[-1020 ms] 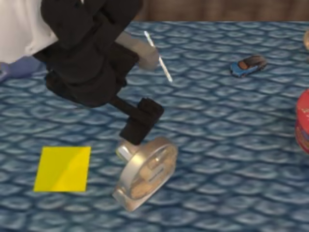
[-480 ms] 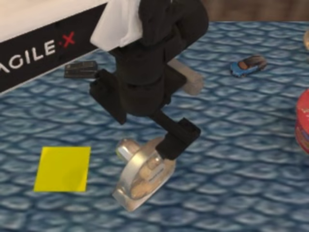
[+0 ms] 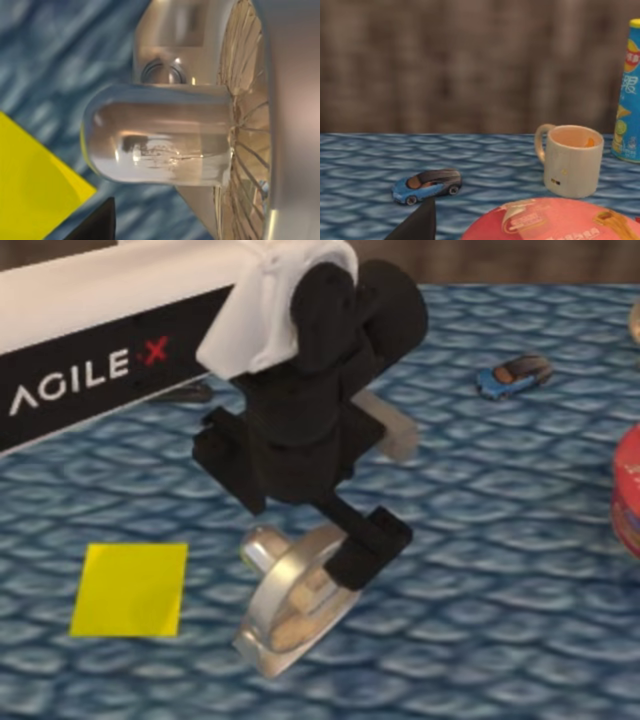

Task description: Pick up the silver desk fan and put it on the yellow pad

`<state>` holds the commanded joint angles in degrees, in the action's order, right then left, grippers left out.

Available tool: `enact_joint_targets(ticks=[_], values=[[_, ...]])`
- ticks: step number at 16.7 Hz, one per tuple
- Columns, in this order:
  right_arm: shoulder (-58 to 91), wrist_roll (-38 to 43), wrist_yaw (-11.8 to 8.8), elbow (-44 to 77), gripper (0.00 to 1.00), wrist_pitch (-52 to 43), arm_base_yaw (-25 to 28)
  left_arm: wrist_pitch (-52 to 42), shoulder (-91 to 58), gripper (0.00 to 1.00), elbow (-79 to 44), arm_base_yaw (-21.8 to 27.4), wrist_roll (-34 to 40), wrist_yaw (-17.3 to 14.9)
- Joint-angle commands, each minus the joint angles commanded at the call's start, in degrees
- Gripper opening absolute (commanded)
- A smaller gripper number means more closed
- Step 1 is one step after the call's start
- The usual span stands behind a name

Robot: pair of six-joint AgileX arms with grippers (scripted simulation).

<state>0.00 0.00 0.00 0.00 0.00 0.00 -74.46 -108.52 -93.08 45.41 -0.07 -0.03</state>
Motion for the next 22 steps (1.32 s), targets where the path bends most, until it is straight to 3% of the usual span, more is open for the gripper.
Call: enact_joint_targets(ticks=[7, 20, 22], values=[[0.00, 0.00, 0.00, 0.00, 1.00, 0.00, 0.00, 5.16, -0.28, 1.00, 4.93, 0.05, 0.02, 0.00], [0.00, 0.00, 0.00, 0.00, 1.00, 0.00, 0.00, 5.16, -0.28, 0.02, 4.93, 0.05, 0.02, 0.00], [0.00, 0.00, 0.00, 0.00, 1.00, 0.00, 0.00, 5.16, -0.28, 0.00, 4.93, 0.05, 0.02, 0.00]])
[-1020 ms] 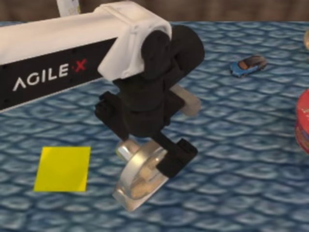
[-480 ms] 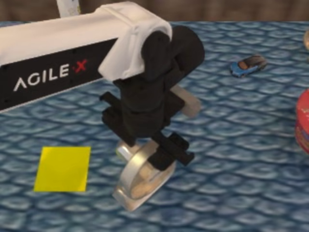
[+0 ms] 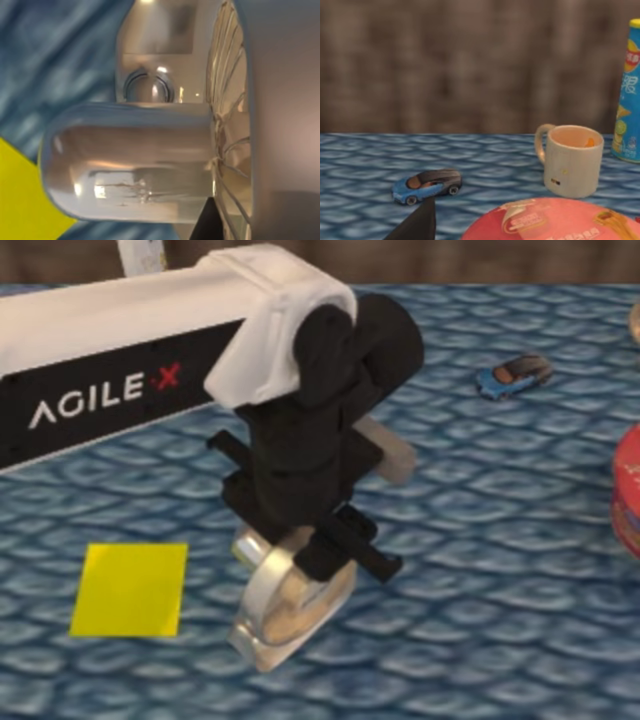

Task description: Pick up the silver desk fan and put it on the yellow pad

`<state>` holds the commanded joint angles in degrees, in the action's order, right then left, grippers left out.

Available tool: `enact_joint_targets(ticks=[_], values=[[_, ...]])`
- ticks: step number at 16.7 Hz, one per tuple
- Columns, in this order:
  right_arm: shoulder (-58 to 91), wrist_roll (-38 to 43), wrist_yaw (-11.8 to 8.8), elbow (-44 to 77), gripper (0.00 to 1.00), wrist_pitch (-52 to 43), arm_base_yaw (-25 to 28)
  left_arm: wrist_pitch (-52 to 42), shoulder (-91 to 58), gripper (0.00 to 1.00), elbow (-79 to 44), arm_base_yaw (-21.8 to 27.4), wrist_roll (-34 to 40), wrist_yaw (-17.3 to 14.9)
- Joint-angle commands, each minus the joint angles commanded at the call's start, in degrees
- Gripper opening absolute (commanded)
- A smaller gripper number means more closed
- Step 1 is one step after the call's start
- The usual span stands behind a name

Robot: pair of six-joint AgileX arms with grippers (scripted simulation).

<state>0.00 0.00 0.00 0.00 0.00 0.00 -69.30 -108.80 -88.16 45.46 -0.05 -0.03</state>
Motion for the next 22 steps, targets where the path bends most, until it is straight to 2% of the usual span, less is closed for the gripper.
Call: enact_joint_targets(ticks=[8, 15, 22], values=[[0.00, 0.00, 0.00, 0.00, 1.00, 0.00, 0.00, -0.22, 0.04, 0.00, -0.22, -0.01, -0.09, 0.01], [0.00, 0.00, 0.00, 0.00, 1.00, 0.00, 0.00, -10.70, 0.24, 0.00, -10.46, -0.97, 0.05, 0.02], [0.00, 0.00, 0.00, 0.00, 1.00, 0.00, 0.00, -11.18, 0.58, 0.00, -10.19, -1.55, -2.03, 0.05]])
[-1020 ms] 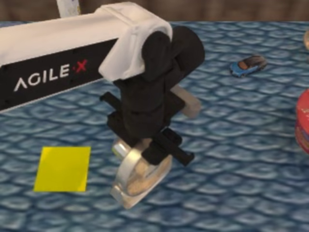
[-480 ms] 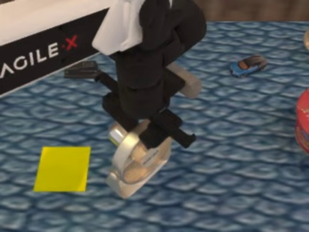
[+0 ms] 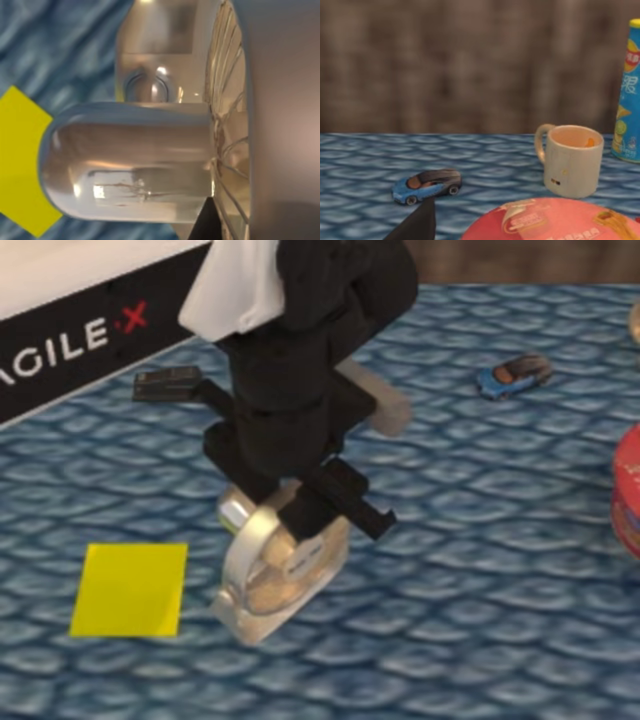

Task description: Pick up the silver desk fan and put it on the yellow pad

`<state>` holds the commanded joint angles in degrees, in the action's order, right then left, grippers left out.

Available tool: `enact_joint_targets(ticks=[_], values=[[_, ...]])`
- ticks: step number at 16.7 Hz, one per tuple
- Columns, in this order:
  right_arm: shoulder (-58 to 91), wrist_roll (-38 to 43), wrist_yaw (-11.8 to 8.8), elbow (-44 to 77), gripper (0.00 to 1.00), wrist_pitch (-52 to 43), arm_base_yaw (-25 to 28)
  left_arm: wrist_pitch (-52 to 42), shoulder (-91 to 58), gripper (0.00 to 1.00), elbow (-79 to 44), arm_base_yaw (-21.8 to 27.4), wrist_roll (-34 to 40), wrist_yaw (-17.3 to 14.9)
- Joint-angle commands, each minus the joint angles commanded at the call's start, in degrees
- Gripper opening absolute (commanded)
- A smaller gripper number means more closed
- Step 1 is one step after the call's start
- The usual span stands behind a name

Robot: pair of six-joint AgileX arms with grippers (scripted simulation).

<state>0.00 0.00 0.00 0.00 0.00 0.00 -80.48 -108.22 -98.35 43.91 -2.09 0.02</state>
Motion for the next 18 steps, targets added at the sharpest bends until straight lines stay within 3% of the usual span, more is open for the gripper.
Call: enact_joint_targets(ticks=[4, 14, 18], values=[[0.00, 0.00, 0.00, 0.00, 1.00, 0.00, 0.00, 0.01, 2.27, 0.00, 2.93, -4.09, -11.17, 0.04], [0.00, 0.00, 0.00, 0.00, 1.00, 0.00, 0.00, 2.30, 14.09, 0.00, 16.55, -21.47, -59.74, 0.20], [0.00, 0.00, 0.00, 0.00, 1.00, 0.00, 0.00, 3.49, 17.74, 0.00, 20.15, -25.97, -69.20, 0.10]])
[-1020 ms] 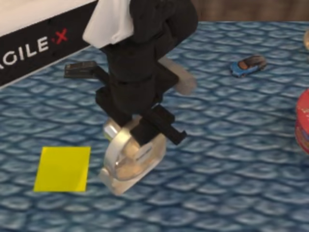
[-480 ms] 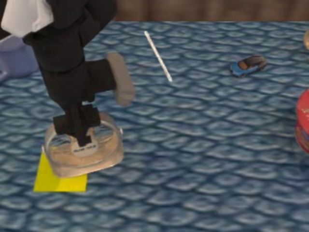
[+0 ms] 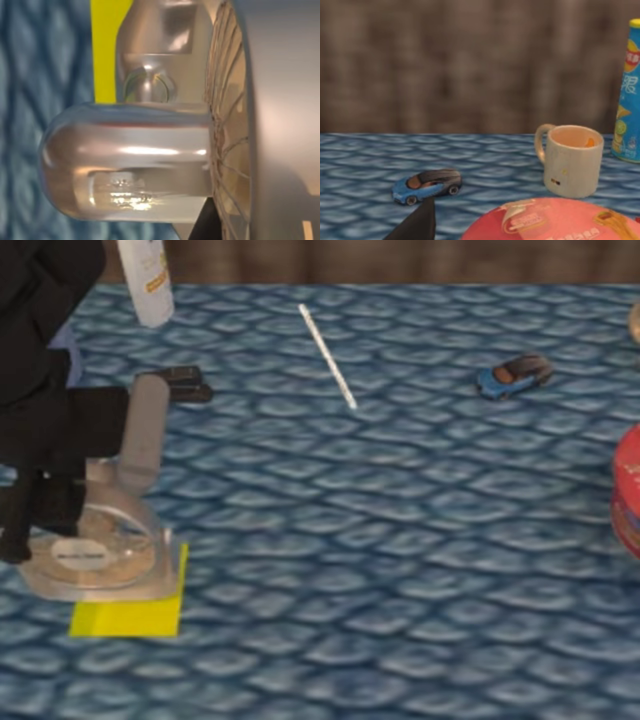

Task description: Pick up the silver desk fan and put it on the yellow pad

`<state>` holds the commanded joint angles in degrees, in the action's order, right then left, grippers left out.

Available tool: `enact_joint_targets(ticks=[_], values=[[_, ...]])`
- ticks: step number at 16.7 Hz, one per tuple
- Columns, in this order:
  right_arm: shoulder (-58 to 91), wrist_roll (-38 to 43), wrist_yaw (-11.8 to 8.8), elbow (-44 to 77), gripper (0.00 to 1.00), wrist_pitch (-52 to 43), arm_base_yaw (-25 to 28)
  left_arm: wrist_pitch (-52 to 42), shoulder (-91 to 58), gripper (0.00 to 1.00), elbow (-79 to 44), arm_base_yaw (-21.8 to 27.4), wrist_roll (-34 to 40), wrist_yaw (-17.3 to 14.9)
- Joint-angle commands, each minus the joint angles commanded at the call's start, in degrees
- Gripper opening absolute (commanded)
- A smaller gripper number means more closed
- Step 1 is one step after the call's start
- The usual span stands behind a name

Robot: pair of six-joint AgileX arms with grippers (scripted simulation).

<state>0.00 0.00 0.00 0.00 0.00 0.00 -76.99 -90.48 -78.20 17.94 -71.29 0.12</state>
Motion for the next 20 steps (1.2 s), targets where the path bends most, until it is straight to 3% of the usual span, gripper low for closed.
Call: enact_joint_targets(ticks=[7, 16, 20], values=[[0.00, 0.00, 0.00, 0.00, 1.00, 0.00, 0.00, 0.32, 0.24, 0.00, 0.44, -0.25, -1.07, 0.01], [0.00, 0.00, 0.00, 0.00, 1.00, 0.00, 0.00, 8.03, -0.69, 0.00, 7.11, -0.88, -1.37, -0.03], [0.00, 0.00, 0.00, 0.00, 1.00, 0.00, 0.00, 8.03, -0.69, 0.30, 7.11, -0.88, -1.37, -0.03]])
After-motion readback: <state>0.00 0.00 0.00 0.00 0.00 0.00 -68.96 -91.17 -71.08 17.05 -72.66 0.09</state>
